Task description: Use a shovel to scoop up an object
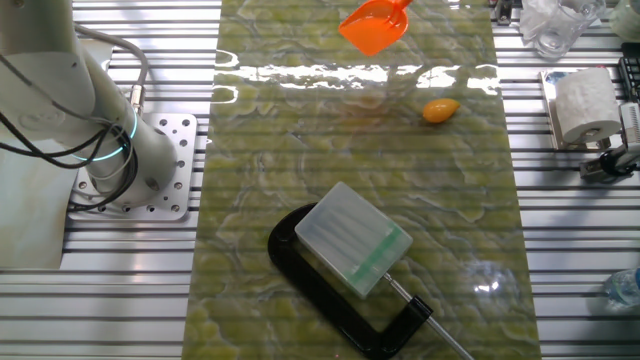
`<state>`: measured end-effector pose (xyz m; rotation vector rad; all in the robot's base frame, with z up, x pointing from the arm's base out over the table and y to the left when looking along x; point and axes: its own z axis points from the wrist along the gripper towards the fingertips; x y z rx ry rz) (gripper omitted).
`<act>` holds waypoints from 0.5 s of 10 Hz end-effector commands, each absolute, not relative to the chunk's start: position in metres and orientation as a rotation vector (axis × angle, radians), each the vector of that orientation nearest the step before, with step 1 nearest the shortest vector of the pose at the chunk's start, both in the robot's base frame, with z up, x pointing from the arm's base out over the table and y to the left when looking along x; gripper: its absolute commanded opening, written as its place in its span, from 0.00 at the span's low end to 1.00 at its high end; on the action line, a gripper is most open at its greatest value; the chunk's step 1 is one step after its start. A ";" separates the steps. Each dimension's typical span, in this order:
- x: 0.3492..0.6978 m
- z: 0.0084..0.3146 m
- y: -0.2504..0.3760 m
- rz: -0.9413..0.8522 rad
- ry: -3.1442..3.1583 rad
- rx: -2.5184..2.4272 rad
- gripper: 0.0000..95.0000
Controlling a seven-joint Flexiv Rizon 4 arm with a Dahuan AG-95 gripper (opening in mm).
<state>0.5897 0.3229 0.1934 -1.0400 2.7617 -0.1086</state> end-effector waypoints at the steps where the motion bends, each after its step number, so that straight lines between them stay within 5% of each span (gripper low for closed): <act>1: 0.589 0.193 0.322 -0.080 2.534 -1.352 0.00; 5: 0.588 0.193 0.320 0.022 2.445 -1.415 0.00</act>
